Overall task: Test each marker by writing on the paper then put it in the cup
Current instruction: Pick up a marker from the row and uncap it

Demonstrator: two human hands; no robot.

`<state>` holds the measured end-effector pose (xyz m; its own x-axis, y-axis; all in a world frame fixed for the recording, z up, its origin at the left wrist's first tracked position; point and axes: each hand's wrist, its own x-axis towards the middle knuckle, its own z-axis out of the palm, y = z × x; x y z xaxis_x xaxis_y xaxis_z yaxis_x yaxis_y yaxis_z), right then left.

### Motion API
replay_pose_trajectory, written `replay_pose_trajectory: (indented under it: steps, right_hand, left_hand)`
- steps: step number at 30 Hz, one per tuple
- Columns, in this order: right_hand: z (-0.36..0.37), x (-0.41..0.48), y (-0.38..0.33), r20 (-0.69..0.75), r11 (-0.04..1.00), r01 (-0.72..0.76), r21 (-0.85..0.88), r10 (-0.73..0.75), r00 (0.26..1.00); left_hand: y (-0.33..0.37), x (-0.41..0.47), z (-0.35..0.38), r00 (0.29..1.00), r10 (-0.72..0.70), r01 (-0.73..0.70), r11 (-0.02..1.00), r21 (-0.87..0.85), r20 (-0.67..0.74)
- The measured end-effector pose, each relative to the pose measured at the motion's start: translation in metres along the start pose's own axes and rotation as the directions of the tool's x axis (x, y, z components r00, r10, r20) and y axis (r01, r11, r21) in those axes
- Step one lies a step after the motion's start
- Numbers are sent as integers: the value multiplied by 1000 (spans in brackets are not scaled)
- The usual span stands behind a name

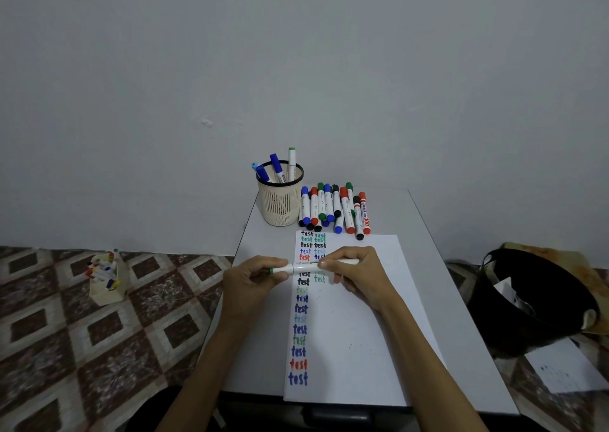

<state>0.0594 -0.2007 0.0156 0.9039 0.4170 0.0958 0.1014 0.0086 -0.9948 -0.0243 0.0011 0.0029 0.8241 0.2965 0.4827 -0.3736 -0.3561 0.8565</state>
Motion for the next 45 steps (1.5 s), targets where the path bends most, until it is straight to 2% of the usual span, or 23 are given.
replay_pose_trajectory:
  steps: [6, 9, 11, 13, 15, 16, 18, 20, 23, 26, 29, 31, 33, 36, 37, 40, 43, 45]
  right_hand:
    - [13, 9, -3, -106, 991, 135, -23, -136, 985]
    - [16, 14, -4, -36, 942, 172, -289, -190, 981]
    - [19, 19, -9, 113, 823, 215, -526, -183, 977]
    - [25, 23, -18, 266, 653, 328, -683, -196, 944]
    - [27, 32, -25, 323, 511, 415, -753, -262, 909]
    - [27, 38, -31, 310, 480, 418, -771, -290, 905]
    - [24, 52, -45, 213, 503, 355, -788, -319, 924]
    - [22, 68, -65, 47, 615, 305, -727, -399, 916]
    - [24, 90, -98, -197, 761, 353, -544, -525, 828]
    - [27, 117, -121, -281, 787, 419, -454, -572, 770]
    - [37, 136, -128, -263, 755, 463, -465, -616, 742]
    - [45, 142, -125, -203, 729, 454, -512, -617, 760]
    - [53, 147, -115, -135, 693, 407, -595, -585, 799]
    - [61, 152, -91, -75, 541, 276, -795, -539, 839]
    - [62, 153, -83, -86, 521, 237, -820, -522, 849]
    - [66, 154, -72, -118, 549, 204, -811, -494, 862]
    - [63, 154, -73, -96, 526, 220, -821, -507, 856]
    - [54, 152, -72, -112, 553, 240, -798, -527, 843]
  left_hand:
    - [1, 2, 4, 989, -101, 92, 992, -87, -105]
    - [1, 2, 5, 975, -138, 122, 988, -100, -174]
    - [3, 2, 6, 975, -126, 112, 990, -83, -186]
    - [4, 1, 7, 979, -104, 93, 993, -69, -174]
    - [4, 1, 5, 978, -133, 119, 988, -93, -162]
    - [2, 2, 5, 976, -160, 146, 984, -97, -150]
    - [1, 2, 7, 973, -207, 204, 978, -39, -100]
    - [-3, 3, 9, 984, -175, 180, 973, 144, -43]
    - [-8, 1, 11, 991, -115, 89, 951, 295, 71]
    - [-14, 0, 9, 992, -81, 46, 947, 318, 99]
    - [-19, 1, 9, 995, -73, 48, 954, 297, 73]
    - [-21, 2, 9, 995, -65, 42, 960, 276, 77]
    - [-22, 2, 9, 995, -53, 29, 962, 271, 81]
    - [-23, 3, 9, 997, -48, 30, 965, 261, 64]
    - [-24, 3, 9, 997, -49, 32, 965, 259, 58]
    - [-24, 3, 9, 998, -50, 37, 966, 257, 43]
    - [-23, 3, 9, 998, -49, 39, 969, 245, 36]
    - [-23, 3, 9, 999, -42, 32, 969, 243, 35]
